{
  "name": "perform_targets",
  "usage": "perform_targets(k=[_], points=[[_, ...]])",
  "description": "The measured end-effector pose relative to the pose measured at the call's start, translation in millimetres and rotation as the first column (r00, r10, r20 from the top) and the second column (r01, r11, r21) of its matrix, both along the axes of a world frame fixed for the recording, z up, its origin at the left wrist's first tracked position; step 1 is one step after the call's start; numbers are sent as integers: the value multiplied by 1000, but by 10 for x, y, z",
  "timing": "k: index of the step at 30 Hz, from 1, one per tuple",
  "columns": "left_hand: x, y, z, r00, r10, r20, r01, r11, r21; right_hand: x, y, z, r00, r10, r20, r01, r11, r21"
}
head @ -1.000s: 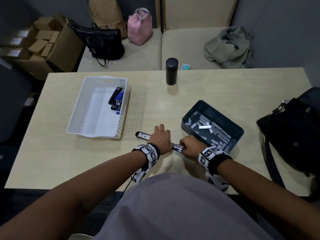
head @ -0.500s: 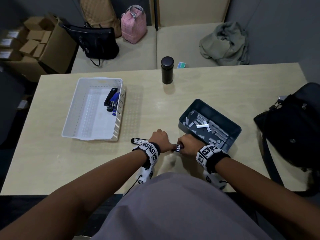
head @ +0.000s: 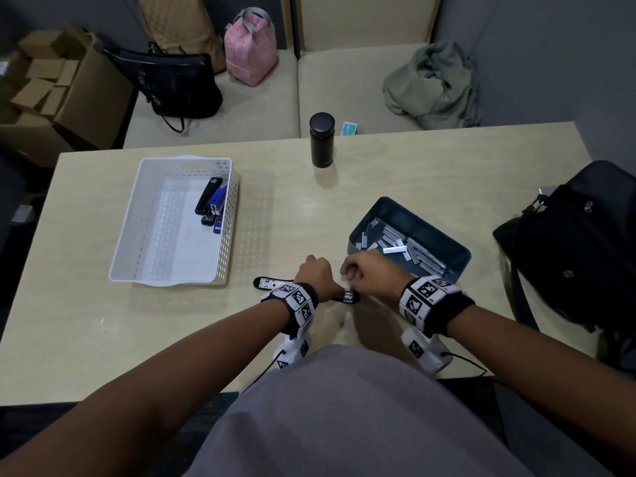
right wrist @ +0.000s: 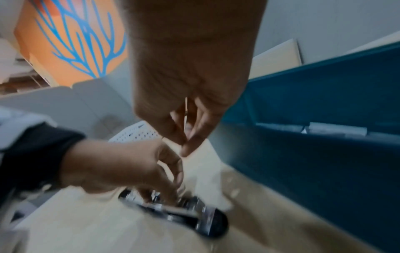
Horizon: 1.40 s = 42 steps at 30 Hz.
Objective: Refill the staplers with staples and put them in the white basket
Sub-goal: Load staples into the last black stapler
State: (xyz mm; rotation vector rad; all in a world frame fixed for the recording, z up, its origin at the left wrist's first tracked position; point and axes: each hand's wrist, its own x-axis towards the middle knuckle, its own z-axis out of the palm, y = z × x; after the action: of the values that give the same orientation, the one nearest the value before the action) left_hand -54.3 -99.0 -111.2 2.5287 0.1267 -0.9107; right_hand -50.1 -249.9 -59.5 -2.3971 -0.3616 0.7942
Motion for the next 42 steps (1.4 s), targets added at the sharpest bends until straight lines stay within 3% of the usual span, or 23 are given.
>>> perform_targets(k=[4, 7, 9, 13, 15, 20, 32, 39, 42], points=[[16, 65, 82, 999, 34, 25, -33, 999, -42, 236, -137, 184, 927, -312, 208, 274, 942, 192], [12, 97, 87, 997, 73, 26, -72, 995, -62, 413, -333, 132, 847, -473, 242, 434, 879, 198], [13, 113, 110, 995, 90, 33, -87, 993, -75, 496, -456, 40, 884, -427, 190, 420, 904, 77], [24, 138, 177, 996, 87, 27, -85, 993, -85, 492, -534, -225, 994, -110, 18, 111, 973, -203], [21, 143, 193, 996, 90, 28, -88, 992, -89, 462, -472, -326, 999, -11, 37, 21, 960, -278], [25, 139, 210, 996, 81, 49, -78, 995, -68, 436, -371, -424, 982, 118, 147, -49, 913, -404], [70, 142, 215, 998, 42, 38, -40, 998, -56, 393, -454, -441, 966, 167, 195, -66, 896, -439], [71, 125, 222, 998, 39, 44, -37, 999, -34, 383, -462, -422, 977, 129, 172, -44, 902, -430], [69, 123, 222, 999, 26, 43, -25, 1000, -17, 397, -499, -434, 987, 61, 146, -5, 935, -355]])
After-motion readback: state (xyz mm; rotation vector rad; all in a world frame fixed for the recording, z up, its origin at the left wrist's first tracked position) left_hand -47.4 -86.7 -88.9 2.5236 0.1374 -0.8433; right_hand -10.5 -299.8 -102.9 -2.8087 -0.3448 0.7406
